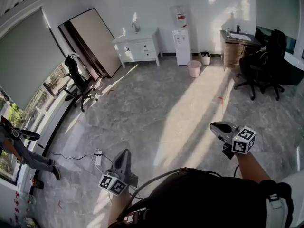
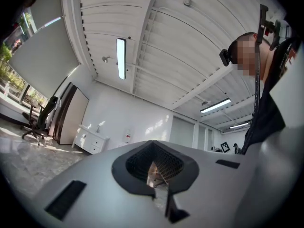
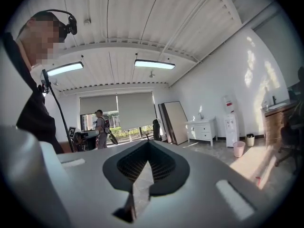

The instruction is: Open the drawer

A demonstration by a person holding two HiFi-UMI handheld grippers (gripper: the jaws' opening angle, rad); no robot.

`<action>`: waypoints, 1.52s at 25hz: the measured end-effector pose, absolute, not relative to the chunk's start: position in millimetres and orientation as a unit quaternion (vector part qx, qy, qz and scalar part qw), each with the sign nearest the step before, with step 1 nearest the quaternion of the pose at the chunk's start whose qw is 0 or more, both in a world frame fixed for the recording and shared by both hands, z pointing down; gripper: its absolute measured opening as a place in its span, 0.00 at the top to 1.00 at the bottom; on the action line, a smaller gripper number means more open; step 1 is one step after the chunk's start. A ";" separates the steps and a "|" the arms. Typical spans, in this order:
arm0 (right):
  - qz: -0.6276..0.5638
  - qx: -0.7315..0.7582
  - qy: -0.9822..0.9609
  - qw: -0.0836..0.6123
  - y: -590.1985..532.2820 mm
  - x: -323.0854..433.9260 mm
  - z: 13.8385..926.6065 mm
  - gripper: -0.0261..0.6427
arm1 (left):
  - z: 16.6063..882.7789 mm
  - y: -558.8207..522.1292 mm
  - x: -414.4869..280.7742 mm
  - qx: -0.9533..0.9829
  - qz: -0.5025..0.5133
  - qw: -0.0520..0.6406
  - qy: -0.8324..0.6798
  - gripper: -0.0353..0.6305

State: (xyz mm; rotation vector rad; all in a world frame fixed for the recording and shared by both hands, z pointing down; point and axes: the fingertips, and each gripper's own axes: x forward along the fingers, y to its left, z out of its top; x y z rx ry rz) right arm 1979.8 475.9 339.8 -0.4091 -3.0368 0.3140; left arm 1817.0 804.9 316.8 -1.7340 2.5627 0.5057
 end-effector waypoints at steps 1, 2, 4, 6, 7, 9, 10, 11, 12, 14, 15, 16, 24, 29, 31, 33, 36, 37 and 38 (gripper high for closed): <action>0.101 -0.145 -0.984 0.031 462.7 1964.6 337.9 0.96 | 312.5 796.0 1811.1 -0.543 0.166 0.008 0.823 0.95; 0.099 -0.157 -0.982 0.033 448.7 1949.3 335.7 0.96 | 306.8 786.4 1806.8 -0.533 0.173 0.013 0.828 0.95; 0.092 -0.181 -0.979 0.033 421.2 1922.7 329.5 0.96 | 297.6 767.1 1803.0 -0.515 0.181 0.025 0.837 0.95; 0.085 -0.206 -0.975 0.028 398.2 1899.5 321.3 0.96 | 293.8 752.4 1797.4 -0.494 0.185 0.034 0.849 0.95; 0.082 -0.219 -0.972 0.026 389.8 1887.7 317.4 0.96 | 295.1 747.6 1791.6 -0.480 0.189 0.035 0.856 0.95; 0.076 -0.244 -0.966 0.023 377.6 1865.2 312.2 0.96 | 298.7 734.8 1781.3 -0.459 0.195 0.033 0.866 0.95; 0.075 -0.254 -0.964 0.024 372.3 1854.9 311.7 0.96 | 300.3 725.6 1778.4 -0.456 0.193 0.032 0.868 0.95; 0.076 -0.261 -0.962 0.025 367.1 1844.8 312.8 0.96 | 300.7 715.8 1776.7 -0.457 0.190 0.032 0.868 0.95; 0.081 -0.266 -0.960 0.027 362.3 1834.9 315.6 0.96 | 299.0 706.6 1775.5 -0.460 0.187 0.032 0.867 0.95; 0.090 -0.276 -0.956 0.033 355.9 1816.8 323.6 0.96 | 297.5 698.0 1769.0 -0.458 0.177 0.028 0.871 0.95; 0.091 -0.281 -0.955 0.037 353.8 1809.1 327.7 0.96 | 300.3 699.9 1762.2 -0.449 0.169 0.024 0.877 0.95; 0.090 -0.285 -0.953 0.040 351.3 1801.7 331.4 0.96 | 302.5 703.4 1754.2 -0.438 0.166 0.023 0.883 0.95; 0.090 -0.281 -0.954 0.055 352.3 1732.5 345.3 0.96 | 321.5 710.3 1687.5 -0.428 0.188 0.015 0.884 0.95; 0.072 -0.255 -0.963 0.052 370.6 1670.2 338.5 0.96 | 322.7 725.9 1605.1 -0.453 0.184 0.021 0.872 0.95; 0.080 -0.236 -0.967 0.047 378.1 1642.0 330.8 0.96 | 318.1 737.9 1568.1 -0.461 0.179 0.023 0.869 0.95; 0.071 -0.231 -0.969 0.045 395.8 1616.8 321.1 0.96 | 305.1 751.4 1535.7 -0.470 0.178 0.029 0.864 0.95; 0.056 -0.227 -0.972 0.034 428.3 1575.6 305.5 0.96 | 292.5 776.5 1489.8 -0.482 0.169 0.033 0.859 0.95; 0.059 -0.228 -0.972 0.029 440.0 1561.0 301.3 0.96 | 290.3 786.7 1474.8 -0.484 0.168 0.033 0.858 0.95; 0.060 -0.229 -0.971 0.028 451.6 1546.4 298.5 0.96 | 288.3 796.9 1460.2 -0.485 0.169 0.033 0.858 0.95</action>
